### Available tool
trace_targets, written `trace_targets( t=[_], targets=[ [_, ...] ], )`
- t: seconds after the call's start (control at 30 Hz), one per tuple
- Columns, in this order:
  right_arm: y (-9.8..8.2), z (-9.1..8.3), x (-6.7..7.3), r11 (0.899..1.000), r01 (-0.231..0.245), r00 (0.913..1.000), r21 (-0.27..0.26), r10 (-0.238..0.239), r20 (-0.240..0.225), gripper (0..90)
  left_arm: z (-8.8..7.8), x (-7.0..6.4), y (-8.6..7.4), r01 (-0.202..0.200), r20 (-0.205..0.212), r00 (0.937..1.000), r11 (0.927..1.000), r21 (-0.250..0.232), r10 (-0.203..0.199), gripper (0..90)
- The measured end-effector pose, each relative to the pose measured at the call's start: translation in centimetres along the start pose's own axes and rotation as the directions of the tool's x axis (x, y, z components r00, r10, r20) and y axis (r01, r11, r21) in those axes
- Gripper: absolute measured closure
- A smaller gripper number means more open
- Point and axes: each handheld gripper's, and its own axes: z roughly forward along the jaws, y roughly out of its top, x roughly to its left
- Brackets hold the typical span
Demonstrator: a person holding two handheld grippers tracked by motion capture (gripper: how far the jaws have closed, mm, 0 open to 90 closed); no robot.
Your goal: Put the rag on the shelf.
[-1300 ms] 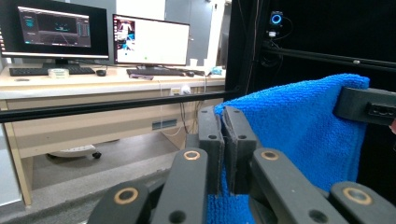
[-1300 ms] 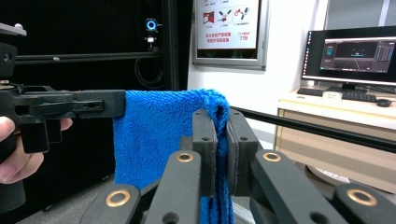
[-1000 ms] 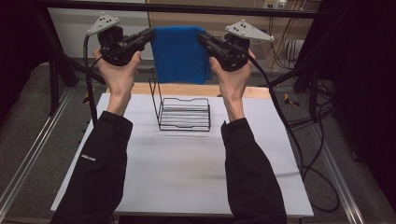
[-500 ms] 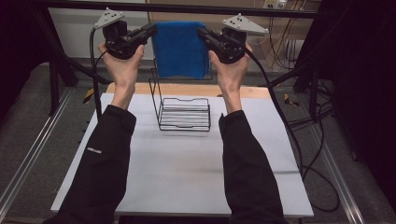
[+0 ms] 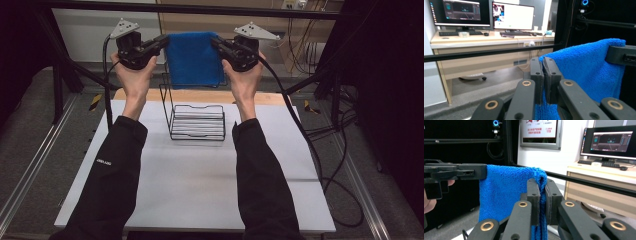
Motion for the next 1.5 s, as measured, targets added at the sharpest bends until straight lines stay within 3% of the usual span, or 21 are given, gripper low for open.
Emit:
trace_targets(
  t=[0.3, 0.57, 0.97, 1.03, 1.3, 1.5],
  targets=[
    [-2.3, -0.5, 0.3, 0.999, -0.004, 0.9998, 0.037, 0.004, -0.02, 84.3, -0.6, 0.1, -1.6, -0.04, 0.029, 0.9988, 0.9985, 0.037, 0.039, 86.6],
    [-3.6, -1.0, 0.3, 0.998, -0.013, 0.9996, 0.054, 0.014, -0.023, 84.1, -1.0, -0.7, -2.4, -0.075, 0.044, 0.9964, 0.9956, 0.056, 0.072, 86.5],
    [-4.6, -2.3, 0.7, 0.999, -0.011, 0.9986, 0.049, 0.014, -0.05, 83.4, -2.5, -1.4, -3.2, -0.111, 0.072, 0.9917, 0.992, 0.06, 0.106, 86.5],
    [-4.7, -2.6, 0.8, 0.999, -0.012, 0.9983, 0.048, 0.015, -0.057, 83.3, -2.8, -1.5, -3.3, -0.114, 0.092, 0.9899, 0.9915, 0.062, 0.108, 86.5],
    [-4.8, -3.4, 1.4, 0.998, 0.025, 0.9968, 0.057, -0.021, -0.078, 83.0, -4.0, -1.9, -3.6, -0.133, 0.111, 0.9859, 0.9892, 0.061, 0.125, 86.4],
    [-4.9, -4.0, 2.1, 0.996, 0.047, 0.995, 0.079, -0.039, -0.091, 82.6, -4.8, -2.0, -4.1, -0.134, 0.13, 0.984, 0.9869, 0.089, 0.122, 86.2]
  ],
)
